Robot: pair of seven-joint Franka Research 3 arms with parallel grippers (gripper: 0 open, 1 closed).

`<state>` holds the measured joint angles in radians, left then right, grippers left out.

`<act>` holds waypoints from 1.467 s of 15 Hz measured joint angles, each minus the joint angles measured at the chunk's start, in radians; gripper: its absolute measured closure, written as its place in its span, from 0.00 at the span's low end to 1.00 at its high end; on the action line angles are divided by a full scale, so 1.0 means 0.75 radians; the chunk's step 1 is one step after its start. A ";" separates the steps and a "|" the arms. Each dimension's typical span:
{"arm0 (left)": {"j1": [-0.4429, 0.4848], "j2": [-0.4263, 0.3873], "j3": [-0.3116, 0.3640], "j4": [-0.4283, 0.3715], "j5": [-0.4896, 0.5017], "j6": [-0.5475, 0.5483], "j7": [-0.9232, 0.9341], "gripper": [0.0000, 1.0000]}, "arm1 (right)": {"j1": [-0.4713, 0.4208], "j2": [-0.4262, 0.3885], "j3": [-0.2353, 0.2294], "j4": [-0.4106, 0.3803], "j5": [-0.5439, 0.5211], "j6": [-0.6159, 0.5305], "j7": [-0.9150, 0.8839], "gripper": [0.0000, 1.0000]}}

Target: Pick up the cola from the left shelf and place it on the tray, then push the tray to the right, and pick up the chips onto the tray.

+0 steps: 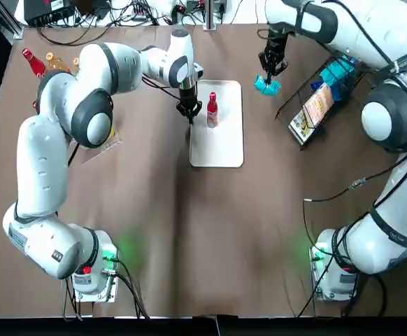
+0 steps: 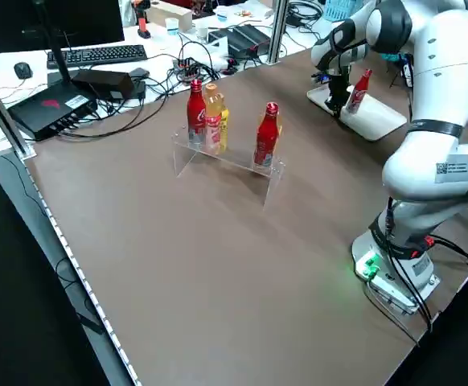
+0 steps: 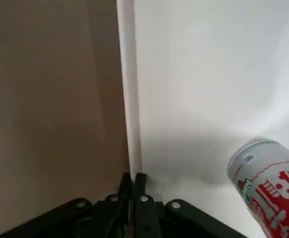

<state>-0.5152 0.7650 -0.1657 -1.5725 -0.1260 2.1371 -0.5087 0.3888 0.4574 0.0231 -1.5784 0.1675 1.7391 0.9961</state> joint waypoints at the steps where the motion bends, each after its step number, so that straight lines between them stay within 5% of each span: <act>1: -0.004 0.000 0.000 0.001 0.000 0.001 -0.001 0.94 | 0.005 0.019 0.000 0.000 0.014 0.018 0.035 0.99; 3: -0.008 0.000 -0.001 0.003 0.000 0.004 -0.006 0.86 | 0.013 0.046 0.000 0.000 0.030 0.067 0.159 0.99; 12: 0.083 -0.070 0.018 0.053 0.017 0.009 -0.019 0.01 | 0.101 0.156 0.001 0.001 0.103 0.243 0.637 0.99; 15: 0.181 -0.168 0.019 0.054 0.094 -0.033 0.025 0.00 | 0.115 0.188 0.001 0.001 0.150 0.325 0.807 0.99; 22: 0.392 -0.487 0.018 0.057 0.147 -0.429 0.357 0.00 | 0.151 0.318 0.000 0.001 0.178 0.397 1.058 0.98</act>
<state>-0.2212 0.3995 -0.1522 -1.5300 -0.0161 1.8153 -0.2408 0.5022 0.6958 0.0234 -1.5774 0.3013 2.0371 1.7898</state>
